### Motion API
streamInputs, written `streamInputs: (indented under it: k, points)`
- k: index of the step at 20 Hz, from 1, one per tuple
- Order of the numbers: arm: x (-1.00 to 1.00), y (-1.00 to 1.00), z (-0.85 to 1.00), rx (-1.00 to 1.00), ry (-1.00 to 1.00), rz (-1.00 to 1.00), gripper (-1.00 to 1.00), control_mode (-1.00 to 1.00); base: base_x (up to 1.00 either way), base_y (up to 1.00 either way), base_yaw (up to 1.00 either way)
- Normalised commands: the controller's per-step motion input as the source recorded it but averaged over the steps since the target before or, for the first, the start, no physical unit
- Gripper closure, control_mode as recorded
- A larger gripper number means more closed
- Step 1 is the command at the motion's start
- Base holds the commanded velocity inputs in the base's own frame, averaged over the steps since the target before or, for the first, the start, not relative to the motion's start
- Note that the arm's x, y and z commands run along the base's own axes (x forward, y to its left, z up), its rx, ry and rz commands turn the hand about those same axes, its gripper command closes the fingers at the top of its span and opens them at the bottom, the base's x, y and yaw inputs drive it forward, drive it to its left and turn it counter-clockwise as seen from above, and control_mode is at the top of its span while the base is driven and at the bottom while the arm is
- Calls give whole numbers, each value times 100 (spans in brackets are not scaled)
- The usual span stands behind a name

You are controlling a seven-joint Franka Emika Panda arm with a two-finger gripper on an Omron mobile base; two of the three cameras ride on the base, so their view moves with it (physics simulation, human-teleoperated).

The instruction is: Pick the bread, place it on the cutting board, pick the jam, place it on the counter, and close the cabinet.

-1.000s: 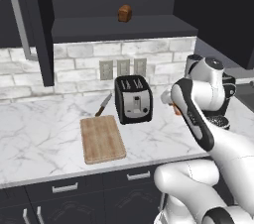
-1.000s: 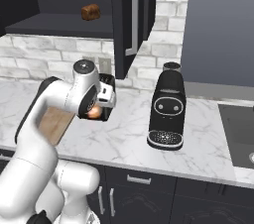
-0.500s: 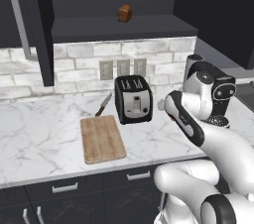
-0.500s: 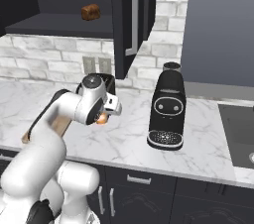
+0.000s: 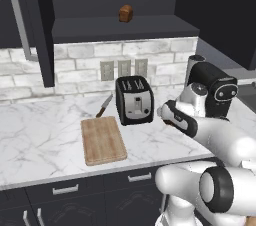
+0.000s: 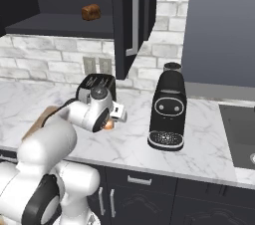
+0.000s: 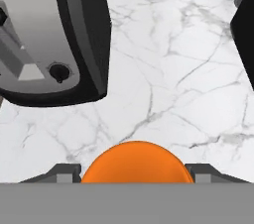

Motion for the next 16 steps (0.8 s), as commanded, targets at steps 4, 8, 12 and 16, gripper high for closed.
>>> streamInputs:
  k: [4,8,12,16]
  points:
    - [20,-17,-28,1,1,-2,100,-100,0,0,0]
    - [11,-8,-24,0,0,-2,100,-100,0,0,0]
    - [3,-11,-21,0,0,0,100,-100,0,0,0]
    - [5,-12,-25,0,0,-1,100,-100,0,0,0]
